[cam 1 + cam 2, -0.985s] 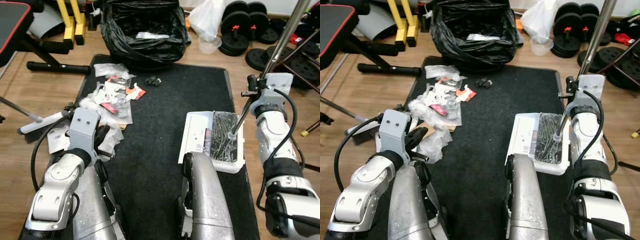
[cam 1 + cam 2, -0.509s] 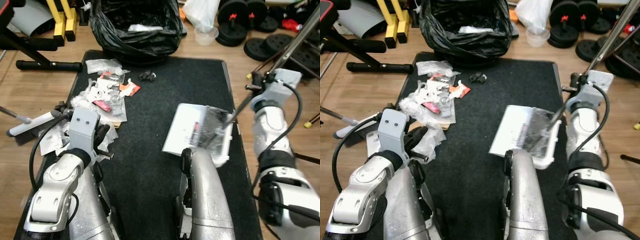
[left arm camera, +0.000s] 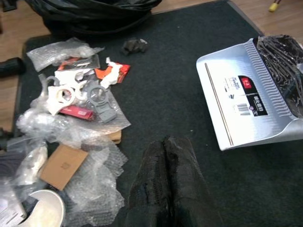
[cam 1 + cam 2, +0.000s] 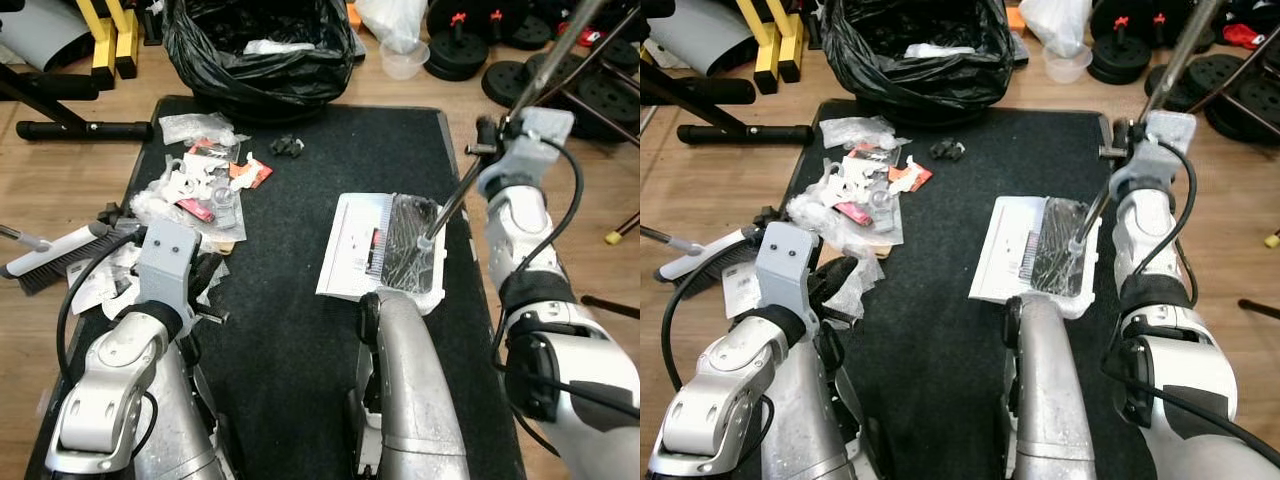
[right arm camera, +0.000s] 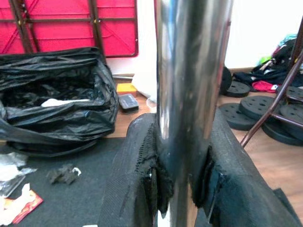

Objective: Sweep floor

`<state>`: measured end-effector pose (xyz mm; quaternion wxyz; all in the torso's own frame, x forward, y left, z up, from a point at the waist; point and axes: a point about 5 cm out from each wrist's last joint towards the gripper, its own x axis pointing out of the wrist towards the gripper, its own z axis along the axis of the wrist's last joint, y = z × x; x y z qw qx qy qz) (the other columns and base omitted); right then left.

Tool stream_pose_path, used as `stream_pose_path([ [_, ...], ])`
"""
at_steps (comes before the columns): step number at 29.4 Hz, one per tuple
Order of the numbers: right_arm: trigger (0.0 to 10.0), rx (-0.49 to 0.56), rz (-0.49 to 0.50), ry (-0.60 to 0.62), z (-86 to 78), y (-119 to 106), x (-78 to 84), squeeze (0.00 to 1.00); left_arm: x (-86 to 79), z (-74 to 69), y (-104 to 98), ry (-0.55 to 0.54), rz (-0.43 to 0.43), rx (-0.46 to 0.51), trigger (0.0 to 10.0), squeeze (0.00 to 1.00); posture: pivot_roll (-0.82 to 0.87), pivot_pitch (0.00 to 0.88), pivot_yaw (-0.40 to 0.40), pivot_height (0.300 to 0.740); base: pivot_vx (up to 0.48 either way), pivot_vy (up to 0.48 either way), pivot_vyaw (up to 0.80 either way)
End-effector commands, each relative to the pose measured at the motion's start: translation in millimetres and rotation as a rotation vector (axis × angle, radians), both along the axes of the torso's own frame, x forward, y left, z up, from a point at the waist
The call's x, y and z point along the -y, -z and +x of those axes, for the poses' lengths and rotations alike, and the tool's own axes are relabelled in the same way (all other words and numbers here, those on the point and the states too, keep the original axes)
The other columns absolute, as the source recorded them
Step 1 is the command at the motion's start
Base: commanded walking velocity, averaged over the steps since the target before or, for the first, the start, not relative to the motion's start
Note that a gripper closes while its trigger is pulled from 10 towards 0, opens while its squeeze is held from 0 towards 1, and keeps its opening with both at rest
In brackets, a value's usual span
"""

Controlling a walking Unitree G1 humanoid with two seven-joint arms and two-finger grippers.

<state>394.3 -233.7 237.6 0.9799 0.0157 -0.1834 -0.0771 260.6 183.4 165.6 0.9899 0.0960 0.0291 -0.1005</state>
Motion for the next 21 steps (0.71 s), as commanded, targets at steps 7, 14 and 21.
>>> stream_pose_path([
  [7,10.0,0.095,-0.005,-0.037,6.2,-25,-16.7,0.00,-0.5,-15.9,9,0.006,-0.005,-0.057,10.0,0.00,0.02,0.349,-0.104,0.390,0.000,0.000,0.00],
  [14,10.0,0.090,0.008,-0.071,7.0,-20,-22.0,0.00,-3.3,-31.3,9,-0.015,-0.016,-0.078,10.0,0.00,0.02,0.430,-0.117,0.390,0.000,0.000,0.00],
  [21,10.0,0.076,-0.005,-0.118,2.5,3,-27.6,1.00,-4.7,-34.6,7,-0.022,-0.015,-0.084,10.0,0.00,0.02,0.445,-0.115,0.390,0.000,0.000,0.00],
])
